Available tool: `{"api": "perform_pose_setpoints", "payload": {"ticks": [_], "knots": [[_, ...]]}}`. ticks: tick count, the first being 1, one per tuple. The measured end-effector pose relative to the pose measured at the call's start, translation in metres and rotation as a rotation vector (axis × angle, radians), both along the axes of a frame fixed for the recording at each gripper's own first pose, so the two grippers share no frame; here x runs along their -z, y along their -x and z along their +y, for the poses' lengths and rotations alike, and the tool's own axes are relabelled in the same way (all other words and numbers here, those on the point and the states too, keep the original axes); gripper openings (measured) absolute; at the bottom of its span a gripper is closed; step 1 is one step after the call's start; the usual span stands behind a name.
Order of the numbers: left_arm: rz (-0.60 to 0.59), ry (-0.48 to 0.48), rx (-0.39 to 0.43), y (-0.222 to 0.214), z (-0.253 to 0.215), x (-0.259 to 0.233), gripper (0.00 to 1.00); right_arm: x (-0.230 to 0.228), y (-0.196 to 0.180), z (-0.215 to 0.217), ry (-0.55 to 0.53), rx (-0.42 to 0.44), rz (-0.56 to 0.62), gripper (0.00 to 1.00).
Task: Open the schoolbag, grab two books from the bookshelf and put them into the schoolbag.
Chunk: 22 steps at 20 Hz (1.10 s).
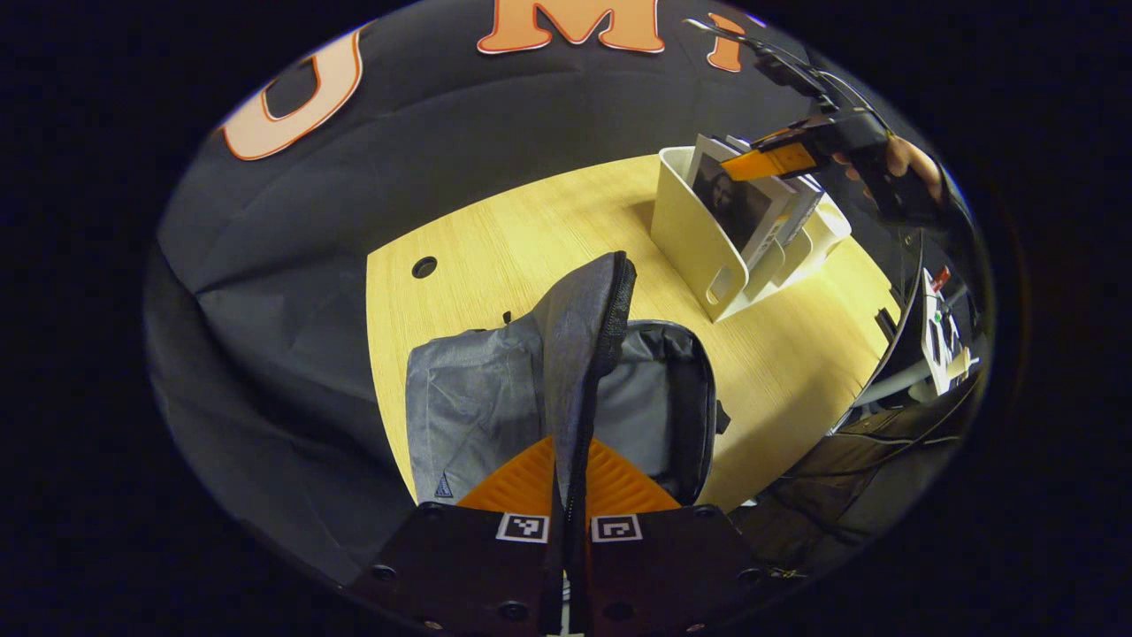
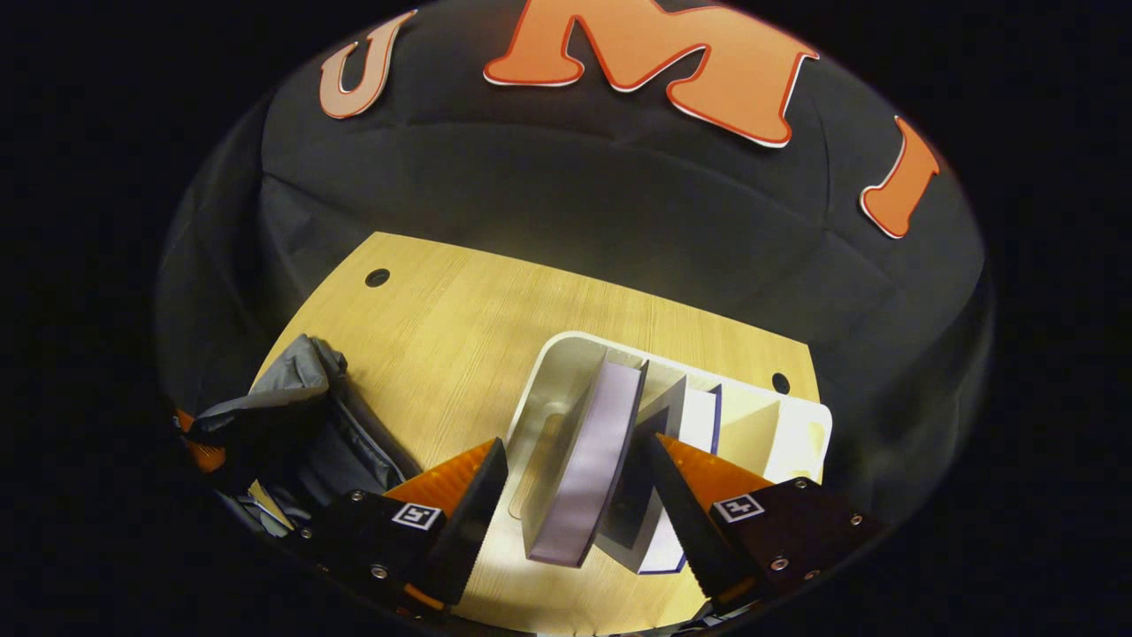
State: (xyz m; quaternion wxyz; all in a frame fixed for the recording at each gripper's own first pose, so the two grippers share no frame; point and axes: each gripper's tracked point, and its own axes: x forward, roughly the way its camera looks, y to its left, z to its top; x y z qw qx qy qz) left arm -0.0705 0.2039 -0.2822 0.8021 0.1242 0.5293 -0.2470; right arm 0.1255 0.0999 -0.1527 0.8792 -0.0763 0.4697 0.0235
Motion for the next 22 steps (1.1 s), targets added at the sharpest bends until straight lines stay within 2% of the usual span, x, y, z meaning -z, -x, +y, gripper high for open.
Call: {"api": "perform_pose_setpoints", "payload": {"ticks": [6, 7, 8, 10, 12, 13, 15, 20, 21, 22], "knots": [[0.027, 0.022, 0.031, -0.001, -0.001, 0.003, 0.04, 0.027, -0.003, 0.001, -0.052, 0.073, 0.162, 0.82], [0.029, 0.024, 0.033, -0.001, 0.0, 0.004, 0.04, 0.028, -0.005, 0.001, -0.057, 0.085, 0.175, 0.72], [0.031, 0.024, 0.037, -0.001, 0.0, 0.003, 0.04, 0.03, -0.005, -0.001, -0.053, 0.095, 0.193, 0.76], [0.029, 0.028, 0.042, -0.003, 0.0, 0.003, 0.04, 0.036, -0.005, -0.009, -0.038, 0.125, 0.226, 0.68], [0.035, 0.04, 0.04, -0.003, 0.0, 0.003, 0.04, 0.043, -0.002, -0.012, -0.055, 0.186, 0.264, 0.45], [0.039, 0.049, 0.036, -0.002, 0.001, 0.004, 0.04, 0.042, -0.002, -0.01, -0.088, 0.219, 0.275, 0.46], [0.045, 0.063, 0.023, -0.003, 0.002, 0.003, 0.04, 0.037, 0.001, -0.008, -0.158, 0.271, 0.289, 0.4], [0.044, 0.077, 0.029, -0.001, 0.001, 0.003, 0.04, 0.004, 0.01, -0.026, -0.201, 0.297, 0.238, 0.37], [0.044, 0.077, 0.032, 0.0, 0.001, 0.004, 0.04, -0.004, 0.013, -0.03, -0.218, 0.3, 0.226, 0.29], [0.044, 0.076, 0.033, 0.001, 0.001, 0.004, 0.04, -0.013, 0.016, -0.032, -0.234, 0.303, 0.212, 0.37]]}}
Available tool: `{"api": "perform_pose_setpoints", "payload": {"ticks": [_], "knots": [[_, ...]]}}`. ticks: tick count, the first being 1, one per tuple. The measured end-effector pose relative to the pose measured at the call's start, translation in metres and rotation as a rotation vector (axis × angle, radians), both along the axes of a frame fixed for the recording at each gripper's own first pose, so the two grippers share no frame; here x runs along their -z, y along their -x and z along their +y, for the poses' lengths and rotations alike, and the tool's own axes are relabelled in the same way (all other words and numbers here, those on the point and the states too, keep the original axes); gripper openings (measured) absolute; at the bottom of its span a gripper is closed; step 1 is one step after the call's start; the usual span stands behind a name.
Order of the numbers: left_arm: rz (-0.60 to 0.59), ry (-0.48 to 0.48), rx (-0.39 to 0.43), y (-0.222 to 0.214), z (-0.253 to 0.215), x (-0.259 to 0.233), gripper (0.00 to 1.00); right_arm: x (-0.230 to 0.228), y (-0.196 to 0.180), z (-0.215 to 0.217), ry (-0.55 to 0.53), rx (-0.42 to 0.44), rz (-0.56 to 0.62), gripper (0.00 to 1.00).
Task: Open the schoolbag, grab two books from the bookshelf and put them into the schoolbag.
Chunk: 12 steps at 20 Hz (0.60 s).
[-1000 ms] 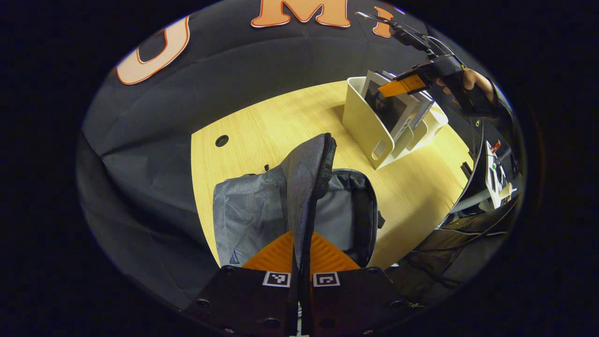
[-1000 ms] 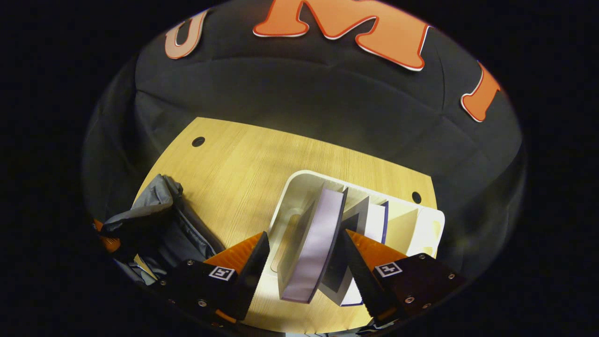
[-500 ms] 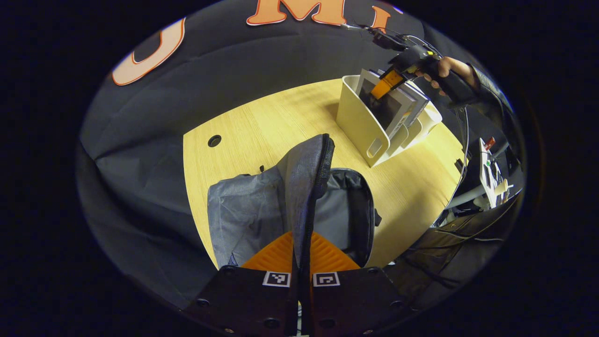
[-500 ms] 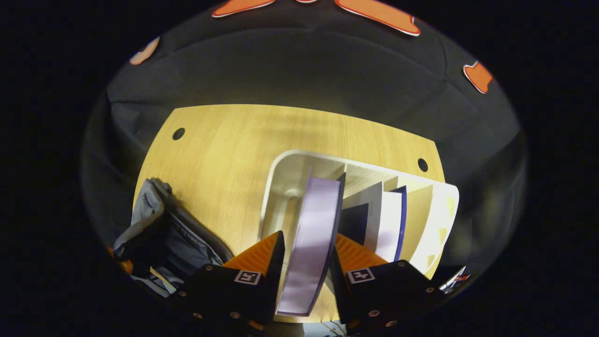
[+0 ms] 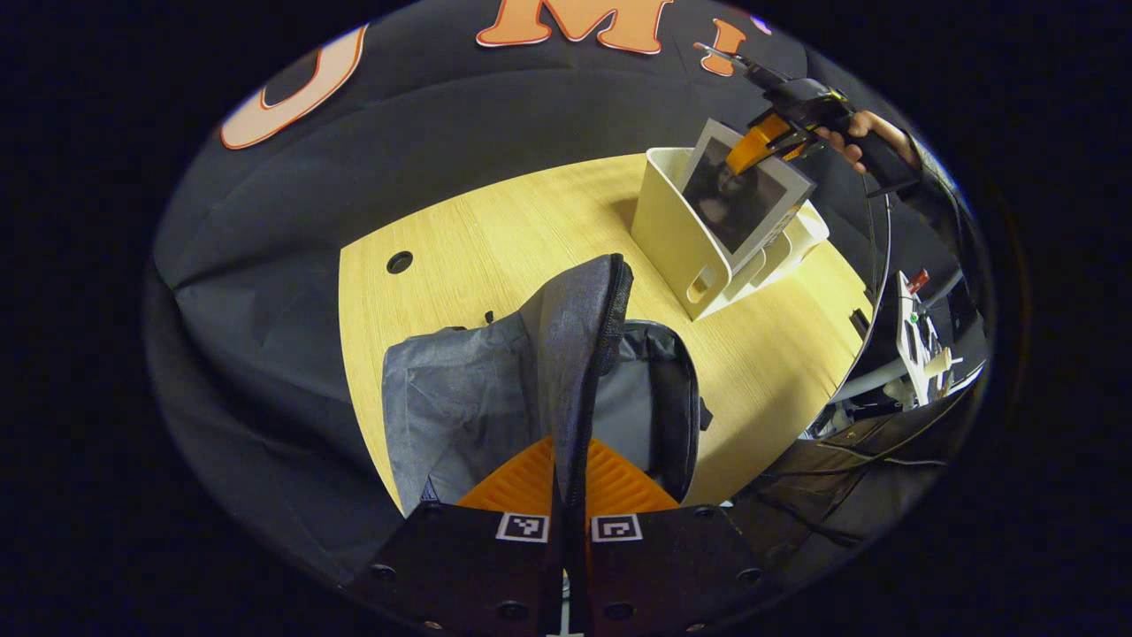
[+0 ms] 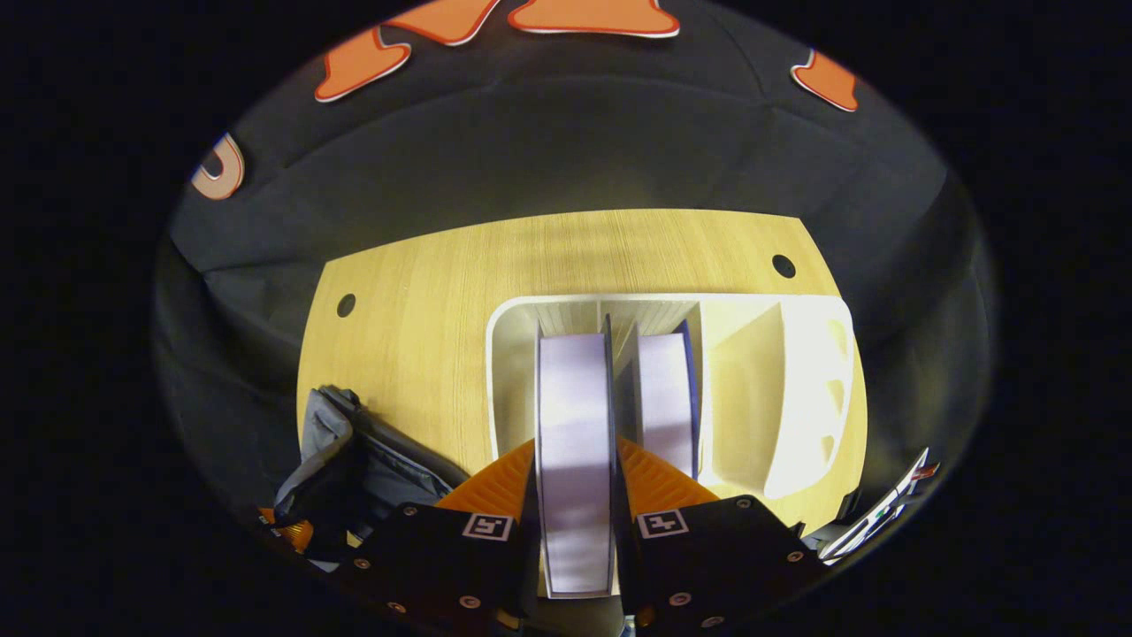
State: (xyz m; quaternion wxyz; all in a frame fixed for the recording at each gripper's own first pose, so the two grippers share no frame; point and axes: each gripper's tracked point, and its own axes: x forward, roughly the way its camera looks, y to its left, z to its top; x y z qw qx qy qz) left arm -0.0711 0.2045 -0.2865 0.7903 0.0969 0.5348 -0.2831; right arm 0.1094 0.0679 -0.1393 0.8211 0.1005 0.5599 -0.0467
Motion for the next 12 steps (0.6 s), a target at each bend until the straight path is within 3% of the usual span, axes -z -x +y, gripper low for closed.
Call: {"api": "perform_pose_setpoints", "payload": {"ticks": [8, 9, 12], "knots": [[0.005, 0.012, -0.007, 0.002, -0.002, 0.001, 0.04, -0.062, 0.031, -0.007, -0.107, 0.028, -0.113, 0.31], [0.007, 0.014, -0.01, 0.002, -0.003, 0.002, 0.04, -0.068, 0.036, -0.005, -0.117, 0.023, -0.126, 0.35], [0.009, 0.019, -0.024, 0.003, -0.003, 0.003, 0.04, -0.084, 0.051, 0.001, -0.158, 0.003, -0.169, 0.35]]}}
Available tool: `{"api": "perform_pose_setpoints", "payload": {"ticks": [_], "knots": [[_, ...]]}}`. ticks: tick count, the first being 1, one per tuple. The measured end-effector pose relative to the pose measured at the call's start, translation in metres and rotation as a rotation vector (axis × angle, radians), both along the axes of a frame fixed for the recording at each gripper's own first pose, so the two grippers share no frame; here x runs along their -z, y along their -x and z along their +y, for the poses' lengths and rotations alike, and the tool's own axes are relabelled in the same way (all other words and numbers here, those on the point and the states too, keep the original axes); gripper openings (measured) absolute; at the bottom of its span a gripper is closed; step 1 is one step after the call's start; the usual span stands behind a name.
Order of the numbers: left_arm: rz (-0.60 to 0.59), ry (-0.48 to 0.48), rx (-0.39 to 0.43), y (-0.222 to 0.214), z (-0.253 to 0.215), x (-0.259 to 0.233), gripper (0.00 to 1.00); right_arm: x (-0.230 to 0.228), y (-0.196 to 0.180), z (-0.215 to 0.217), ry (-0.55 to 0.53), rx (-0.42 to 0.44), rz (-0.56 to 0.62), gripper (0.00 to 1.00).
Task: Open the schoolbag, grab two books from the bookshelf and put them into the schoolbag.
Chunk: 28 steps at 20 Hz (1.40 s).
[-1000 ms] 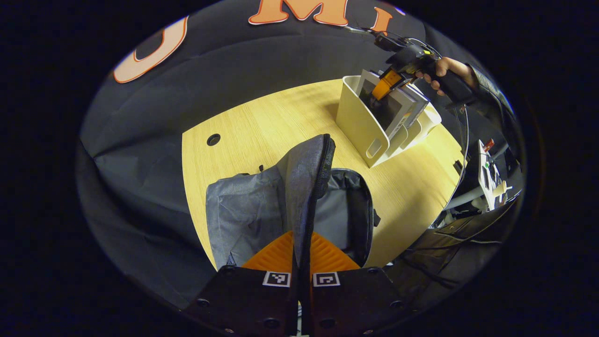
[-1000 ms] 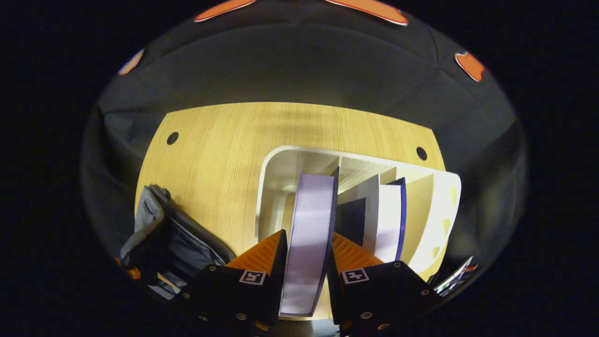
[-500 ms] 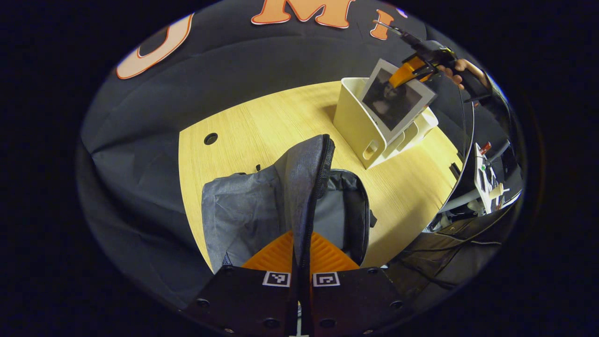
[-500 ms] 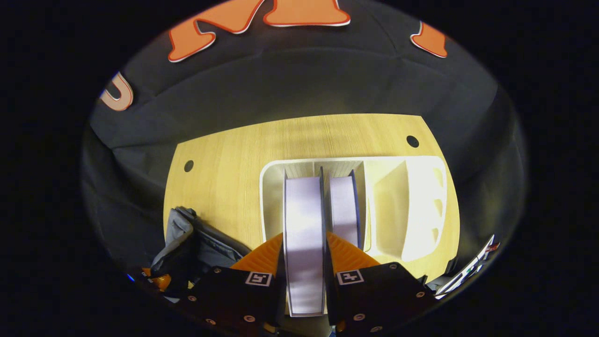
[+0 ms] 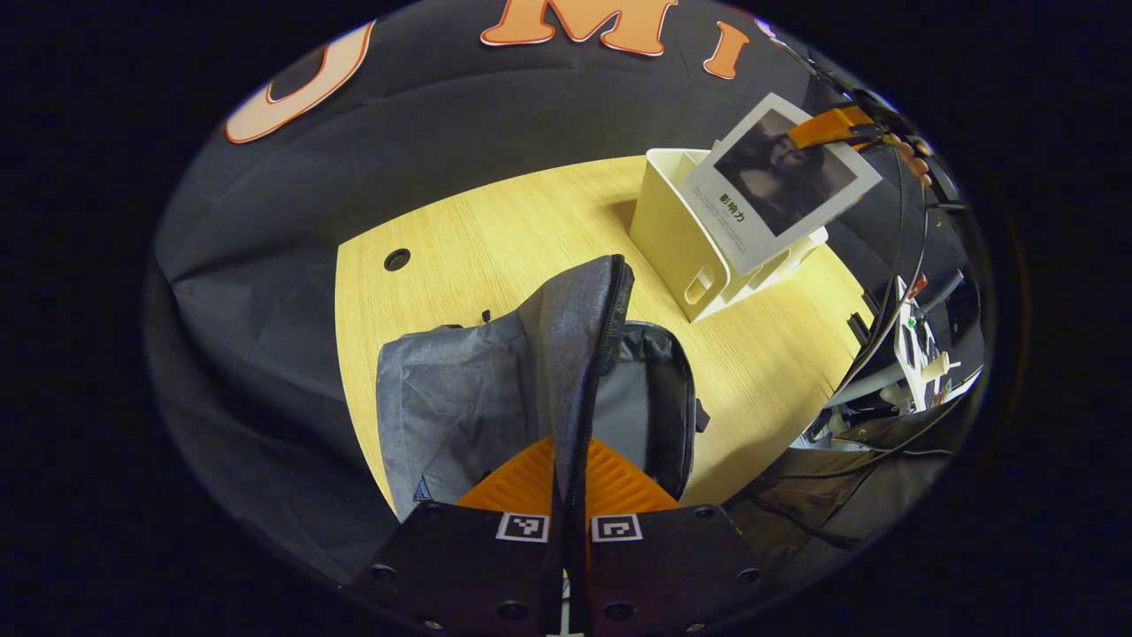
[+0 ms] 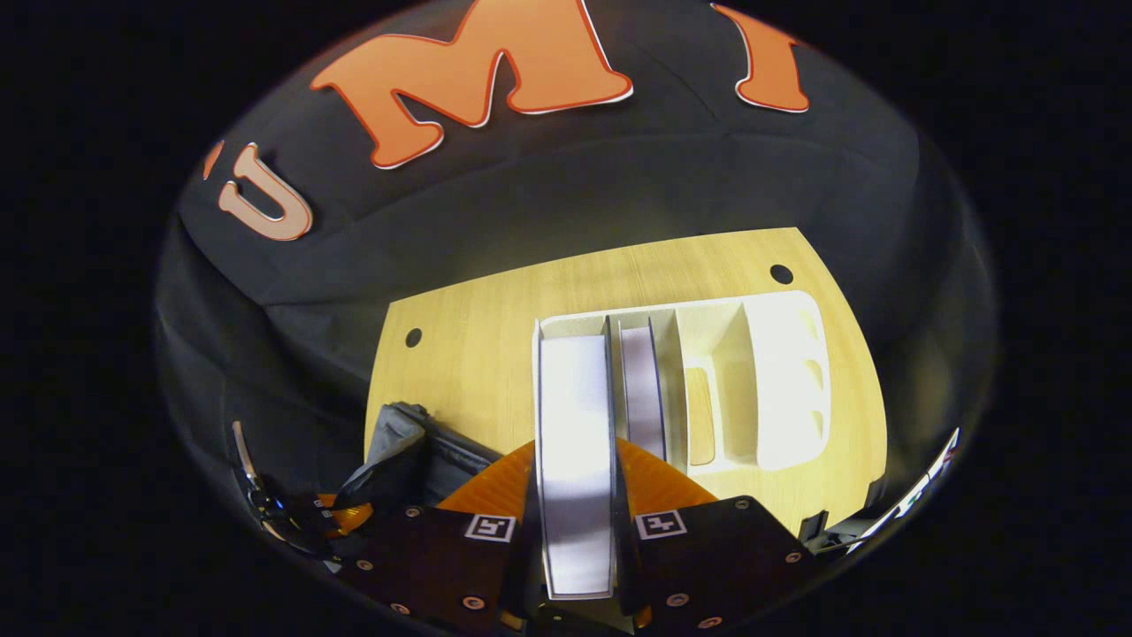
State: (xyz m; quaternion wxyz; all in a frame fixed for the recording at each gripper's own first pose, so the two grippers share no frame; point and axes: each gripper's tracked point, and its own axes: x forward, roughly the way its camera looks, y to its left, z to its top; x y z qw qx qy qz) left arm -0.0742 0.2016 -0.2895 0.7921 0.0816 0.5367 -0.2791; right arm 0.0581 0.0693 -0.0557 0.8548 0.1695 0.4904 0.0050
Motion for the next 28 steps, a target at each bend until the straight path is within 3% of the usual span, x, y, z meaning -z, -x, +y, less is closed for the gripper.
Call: {"api": "perform_pose_setpoints", "payload": {"ticks": [6, 15, 28], "knots": [[0.01, 0.013, -0.001, 0.003, -0.005, 0.002, 0.04, -0.01, 0.029, 0.019, -0.088, -0.025, -0.056, 0.35], [0.016, 0.019, 0.023, 0.0, -0.001, -0.002, 0.04, 0.014, 0.061, 0.07, -0.258, -0.021, -0.049, 0.33], [0.016, 0.051, 0.041, -0.005, 0.005, -0.009, 0.04, 0.112, 0.075, 0.191, -0.565, 0.072, 0.029, 0.33]]}}
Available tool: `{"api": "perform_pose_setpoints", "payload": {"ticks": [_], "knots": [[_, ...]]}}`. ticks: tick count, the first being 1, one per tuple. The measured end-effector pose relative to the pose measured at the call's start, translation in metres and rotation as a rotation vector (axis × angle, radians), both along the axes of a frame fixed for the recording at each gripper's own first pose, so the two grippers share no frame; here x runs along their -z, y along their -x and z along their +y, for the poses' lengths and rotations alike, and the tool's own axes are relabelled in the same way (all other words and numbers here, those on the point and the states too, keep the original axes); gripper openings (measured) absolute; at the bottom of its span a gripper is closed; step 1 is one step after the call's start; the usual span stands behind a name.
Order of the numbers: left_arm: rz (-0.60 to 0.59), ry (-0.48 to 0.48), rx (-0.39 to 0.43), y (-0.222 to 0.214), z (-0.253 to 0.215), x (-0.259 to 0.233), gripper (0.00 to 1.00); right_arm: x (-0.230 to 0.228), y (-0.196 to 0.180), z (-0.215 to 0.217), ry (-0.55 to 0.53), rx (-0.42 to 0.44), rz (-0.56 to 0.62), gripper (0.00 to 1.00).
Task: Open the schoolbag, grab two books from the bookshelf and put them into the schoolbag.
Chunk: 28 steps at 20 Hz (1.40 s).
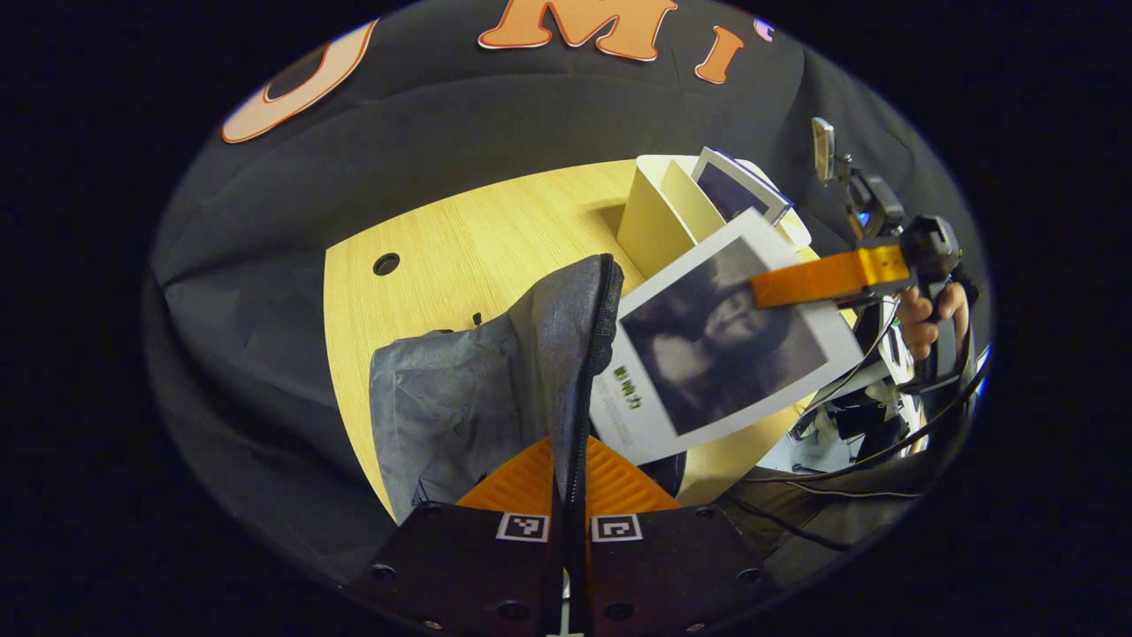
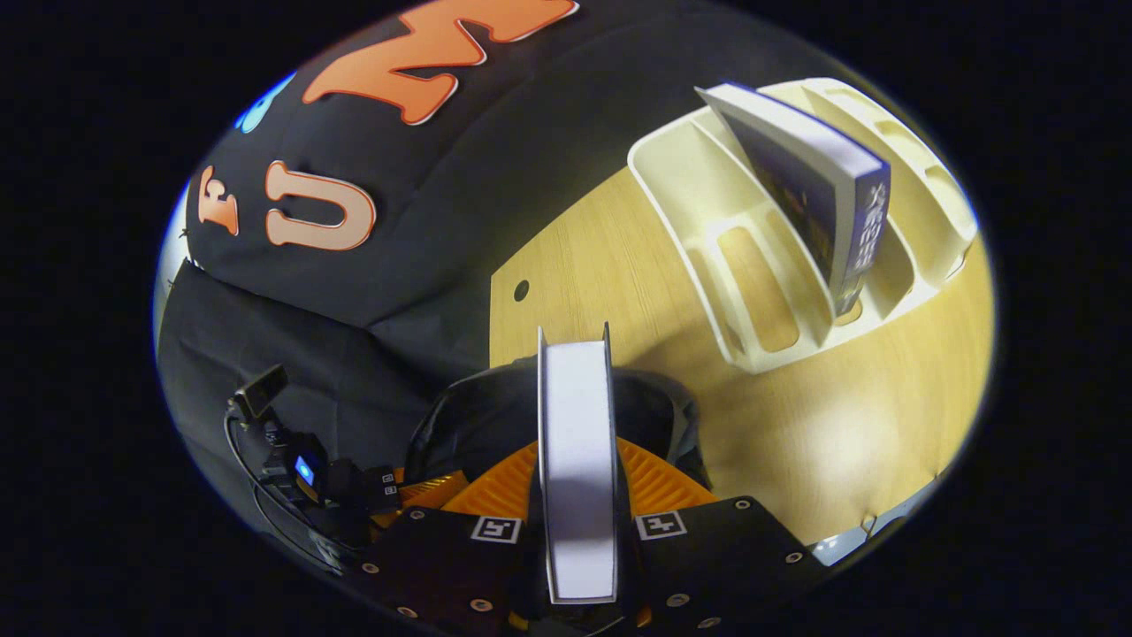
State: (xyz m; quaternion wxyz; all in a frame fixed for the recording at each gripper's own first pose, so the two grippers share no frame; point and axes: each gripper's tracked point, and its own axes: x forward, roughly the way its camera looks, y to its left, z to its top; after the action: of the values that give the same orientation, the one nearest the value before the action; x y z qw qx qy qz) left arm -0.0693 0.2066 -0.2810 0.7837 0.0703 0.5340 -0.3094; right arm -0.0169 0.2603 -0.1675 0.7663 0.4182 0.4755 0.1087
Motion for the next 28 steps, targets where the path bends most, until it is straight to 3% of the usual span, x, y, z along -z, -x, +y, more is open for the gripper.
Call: {"api": "perform_pose_setpoints", "payload": {"ticks": [8, 14, 19, 20, 21, 22, 26, 28], "knots": [[0.01, 0.02, -0.021, 0.001, 0.0, -0.002, 0.04, 0.037, -0.015, 0.055, -0.209, 0.061, -0.046, 0.33], [0.012, 0.021, -0.021, 0.008, -0.004, -0.007, 0.04, 0.063, -0.027, 0.089, -0.278, 0.105, -0.075, 0.32], [0.008, 0.018, -0.026, 0.011, -0.01, -0.007, 0.04, 0.076, -0.031, 0.112, -0.306, 0.09, -0.09, 0.33], [0.008, 0.02, -0.028, 0.012, -0.011, -0.007, 0.03, 0.076, -0.03, 0.113, -0.314, 0.093, -0.09, 0.43], [0.007, 0.02, -0.033, 0.011, -0.013, -0.007, 0.03, 0.078, -0.031, 0.115, -0.317, 0.093, -0.091, 0.42], [0.007, 0.023, -0.036, 0.012, -0.013, -0.008, 0.04, 0.081, -0.033, 0.117, -0.311, 0.096, -0.085, 0.32], [0.015, 0.015, -0.058, 0.014, -0.013, -0.006, 0.03, 0.095, -0.017, 0.114, -0.206, 0.032, -0.006, 0.45], [0.023, 0.018, -0.071, 0.014, -0.015, -0.004, 0.03, 0.101, -0.006, 0.101, -0.143, -0.011, 0.019, 0.62]]}}
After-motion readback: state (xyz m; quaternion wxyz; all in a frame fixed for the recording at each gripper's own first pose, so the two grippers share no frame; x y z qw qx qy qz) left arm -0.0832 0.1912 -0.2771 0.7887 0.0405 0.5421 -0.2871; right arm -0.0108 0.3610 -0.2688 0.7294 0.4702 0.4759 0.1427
